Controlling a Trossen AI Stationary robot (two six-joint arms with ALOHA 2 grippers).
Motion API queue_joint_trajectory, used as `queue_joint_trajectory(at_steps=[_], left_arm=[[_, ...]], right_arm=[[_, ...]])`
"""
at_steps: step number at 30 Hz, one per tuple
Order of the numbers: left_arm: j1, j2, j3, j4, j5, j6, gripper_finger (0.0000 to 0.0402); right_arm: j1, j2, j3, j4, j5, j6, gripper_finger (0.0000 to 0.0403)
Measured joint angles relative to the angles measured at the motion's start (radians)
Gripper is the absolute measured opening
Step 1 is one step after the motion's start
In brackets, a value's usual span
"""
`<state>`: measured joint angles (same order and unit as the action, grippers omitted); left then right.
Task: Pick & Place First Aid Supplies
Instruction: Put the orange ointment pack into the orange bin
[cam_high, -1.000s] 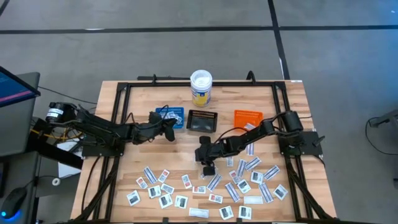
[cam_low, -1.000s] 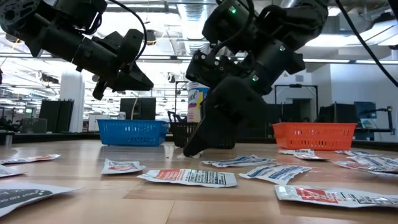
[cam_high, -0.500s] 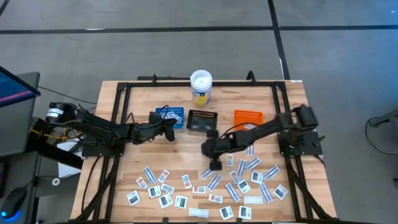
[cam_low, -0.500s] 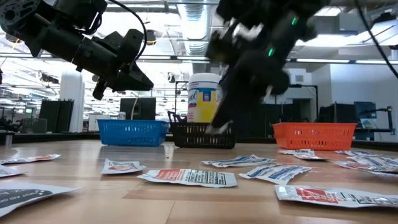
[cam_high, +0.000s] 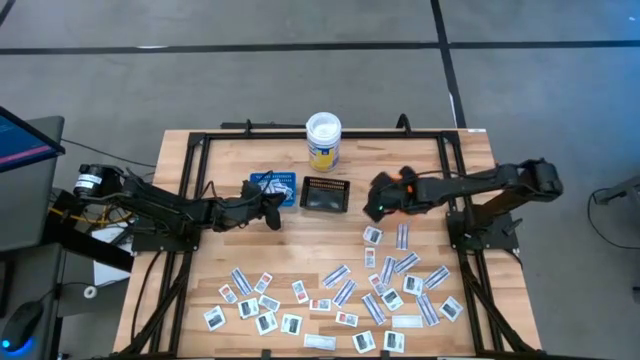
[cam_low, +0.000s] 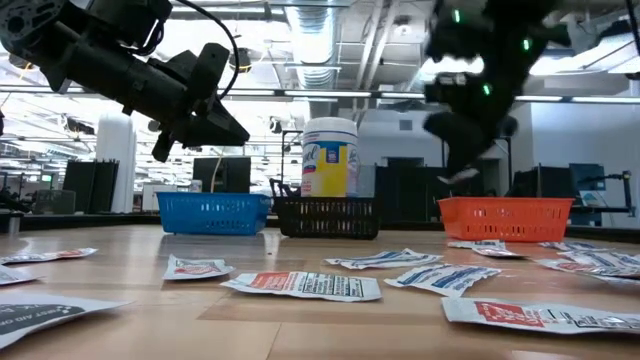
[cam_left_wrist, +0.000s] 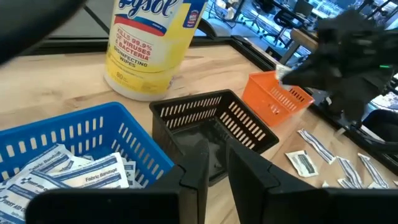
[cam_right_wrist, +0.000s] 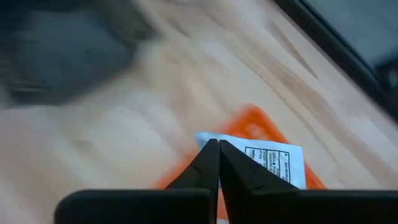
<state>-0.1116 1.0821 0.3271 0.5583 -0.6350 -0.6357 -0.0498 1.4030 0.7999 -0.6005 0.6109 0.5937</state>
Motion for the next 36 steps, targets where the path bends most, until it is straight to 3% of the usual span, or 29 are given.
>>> queue_joint_trajectory(at_steps=[7,16,27,36], left_arm=[[0.000,0.000,0.000,0.005,0.000,0.000,0.0057],[0.000,0.000,0.000,0.012,0.000,0.000,0.0057],[0.000,0.000,0.000,0.012,0.000,0.000,0.0057],[0.000,0.000,0.000,0.011,0.000,0.000,0.0057]], right_arm=[[-0.124,-0.041,-0.106,0.008,-0.073,0.036,0.0012],[-0.096,-0.029,-0.107,0.051,-0.113,0.009,0.0066],[0.100,-0.090,-0.066,0.069,-0.155,-0.094,0.0082],[0.305,-0.033,-0.123,0.169,-0.455,-0.202,0.0082]])
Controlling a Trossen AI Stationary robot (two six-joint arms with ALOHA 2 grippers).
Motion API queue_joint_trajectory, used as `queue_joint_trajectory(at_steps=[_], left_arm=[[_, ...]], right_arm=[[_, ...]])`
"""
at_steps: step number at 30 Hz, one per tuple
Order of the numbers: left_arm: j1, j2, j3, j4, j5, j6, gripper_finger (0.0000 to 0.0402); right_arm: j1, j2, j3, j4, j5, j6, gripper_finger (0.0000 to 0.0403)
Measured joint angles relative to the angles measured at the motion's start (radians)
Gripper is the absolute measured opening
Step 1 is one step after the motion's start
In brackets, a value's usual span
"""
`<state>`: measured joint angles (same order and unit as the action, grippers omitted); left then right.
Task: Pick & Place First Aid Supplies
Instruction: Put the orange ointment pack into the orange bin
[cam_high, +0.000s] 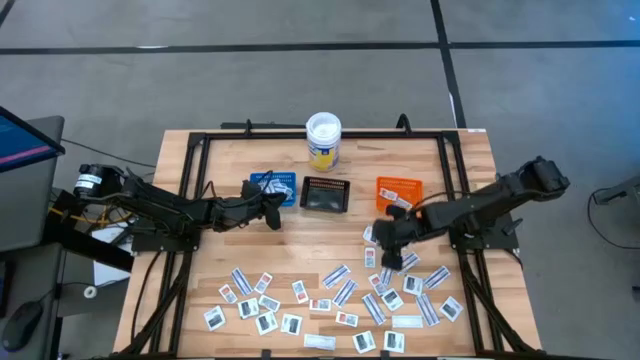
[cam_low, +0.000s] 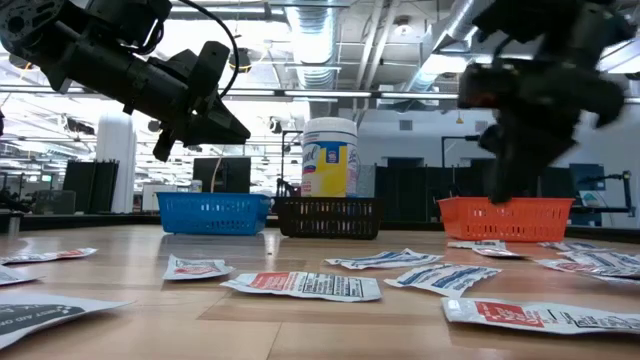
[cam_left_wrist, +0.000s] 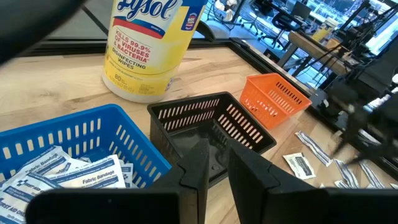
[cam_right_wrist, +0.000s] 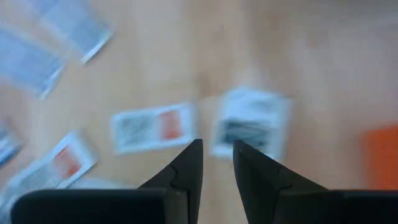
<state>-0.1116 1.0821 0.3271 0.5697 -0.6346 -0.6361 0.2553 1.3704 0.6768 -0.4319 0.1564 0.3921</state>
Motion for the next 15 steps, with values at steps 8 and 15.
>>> queue_joint_trajectory(at_steps=[8,15], left_arm=[[0.000,0.000,0.000,0.001,0.000,0.000,0.0057],[0.000,0.000,0.000,0.000,0.000,0.000,0.0057]], right_arm=[[0.019,0.145,-0.016,0.142,-0.036,-0.140,0.0082],[-0.035,0.139,0.127,-0.058,-0.081,-0.223,0.0082]])
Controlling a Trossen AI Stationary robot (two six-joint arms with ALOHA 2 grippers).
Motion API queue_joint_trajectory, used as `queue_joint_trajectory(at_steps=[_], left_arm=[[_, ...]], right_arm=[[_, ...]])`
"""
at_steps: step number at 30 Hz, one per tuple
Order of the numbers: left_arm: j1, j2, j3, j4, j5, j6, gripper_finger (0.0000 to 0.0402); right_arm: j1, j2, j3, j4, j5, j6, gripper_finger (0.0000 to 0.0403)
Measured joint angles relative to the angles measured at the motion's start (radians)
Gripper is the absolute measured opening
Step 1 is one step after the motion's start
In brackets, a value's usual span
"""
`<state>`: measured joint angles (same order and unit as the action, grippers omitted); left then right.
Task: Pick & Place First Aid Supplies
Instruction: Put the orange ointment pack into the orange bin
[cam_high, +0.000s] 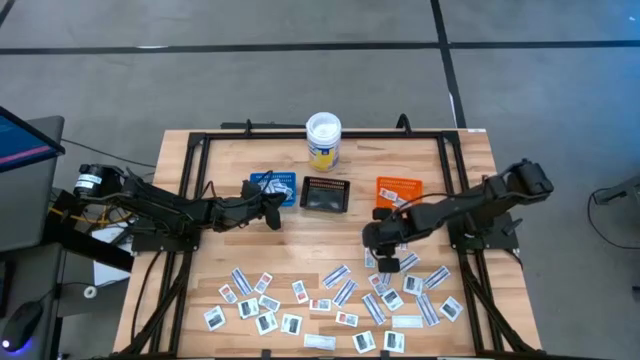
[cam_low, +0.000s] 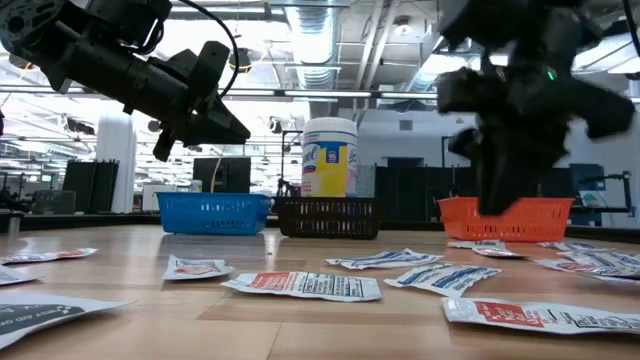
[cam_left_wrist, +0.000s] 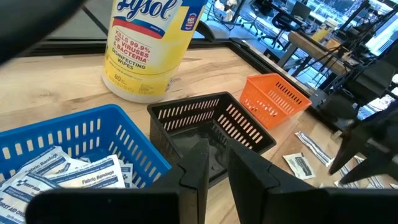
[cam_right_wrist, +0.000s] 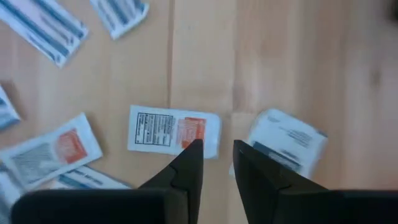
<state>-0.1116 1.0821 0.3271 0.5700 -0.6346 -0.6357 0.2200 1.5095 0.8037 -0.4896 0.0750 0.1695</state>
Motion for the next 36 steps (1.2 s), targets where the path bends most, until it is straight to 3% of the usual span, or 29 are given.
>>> queue_joint_trajectory(at_steps=[5,11,16,20,23,27,30,36], left_arm=[[0.000,0.000,0.000,-0.006,0.000,0.001,0.0057],[0.000,0.000,0.001,-0.009,0.041,0.003,0.0057],[0.000,0.000,0.001,-0.009,0.045,0.003,0.0057],[0.000,0.000,0.001,-0.005,0.045,0.003,0.0057],[0.000,0.000,0.001,0.001,0.045,0.003,0.0057],[0.000,0.000,0.001,0.004,0.045,0.003,0.0057],[0.000,0.000,0.001,0.005,0.045,0.003,0.0057],[0.000,0.000,0.001,0.007,0.045,0.003,0.0057]], right_arm=[[0.031,-0.031,0.046,-0.009,0.028,-0.017,0.0081],[0.182,-0.048,0.020,-0.069,0.073,-0.170,0.0081],[0.272,-0.133,-0.094,-0.090,0.220,-0.046,0.0081],[0.295,-0.271,-0.154,-0.081,0.225,0.012,0.0081],[0.294,-0.397,-0.216,-0.011,0.244,0.021,0.0081],[0.250,-0.473,-0.346,0.293,0.243,0.094,0.0082],[0.223,-0.474,-0.396,0.400,0.222,0.039,0.0082],[0.172,-0.383,-0.402,0.448,0.178,-0.011,0.0105]])
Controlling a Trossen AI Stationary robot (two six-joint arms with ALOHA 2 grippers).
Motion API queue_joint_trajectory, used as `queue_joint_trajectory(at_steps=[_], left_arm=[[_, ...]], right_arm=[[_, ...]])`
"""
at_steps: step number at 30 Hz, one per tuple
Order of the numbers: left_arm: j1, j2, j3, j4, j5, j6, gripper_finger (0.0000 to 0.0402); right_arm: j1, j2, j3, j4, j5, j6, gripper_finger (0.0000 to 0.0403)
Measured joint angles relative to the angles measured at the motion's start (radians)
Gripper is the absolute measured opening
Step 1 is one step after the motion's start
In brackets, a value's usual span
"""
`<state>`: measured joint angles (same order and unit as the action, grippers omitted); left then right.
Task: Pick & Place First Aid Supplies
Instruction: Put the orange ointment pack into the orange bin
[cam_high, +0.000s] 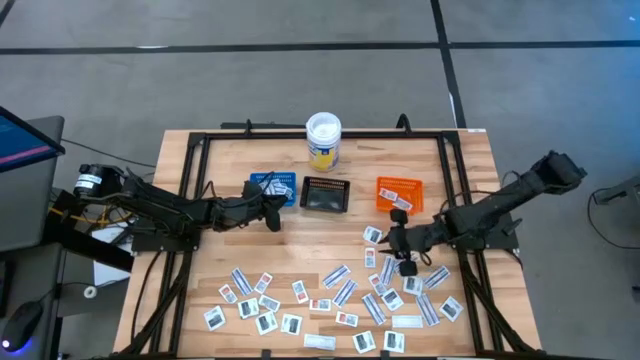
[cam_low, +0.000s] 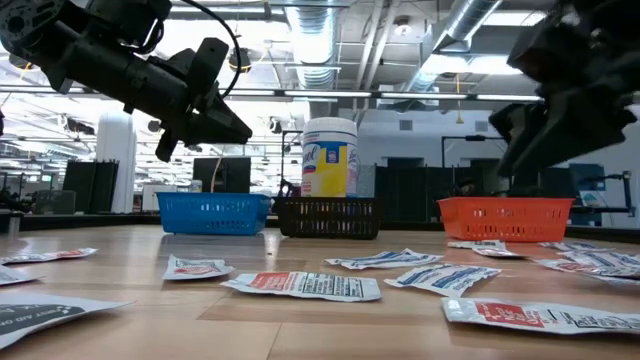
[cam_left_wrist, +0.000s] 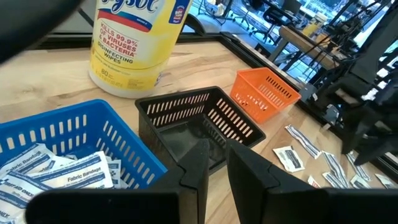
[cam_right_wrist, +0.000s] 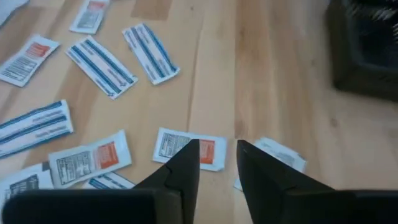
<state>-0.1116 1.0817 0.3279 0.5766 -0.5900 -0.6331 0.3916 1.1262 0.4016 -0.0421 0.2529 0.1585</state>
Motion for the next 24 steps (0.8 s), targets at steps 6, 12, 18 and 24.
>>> queue_joint_trajectory(at_steps=[6,12,18,24], left_arm=[[0.000,0.000,0.000,0.000,0.000,-0.003,0.0057],[0.000,0.000,0.000,0.000,0.000,0.000,0.0057],[0.000,0.000,0.000,0.000,0.000,0.000,0.0057],[0.000,0.000,0.000,0.000,0.000,0.000,0.0057]], right_arm=[[-0.052,0.163,0.000,0.101,-0.033,0.018,0.0157],[-0.066,0.311,0.011,0.165,-0.047,0.017,0.0174],[-0.091,0.404,0.057,0.182,-0.046,0.019,0.0153],[-0.110,0.447,0.088,0.174,-0.079,0.018,0.0105]])
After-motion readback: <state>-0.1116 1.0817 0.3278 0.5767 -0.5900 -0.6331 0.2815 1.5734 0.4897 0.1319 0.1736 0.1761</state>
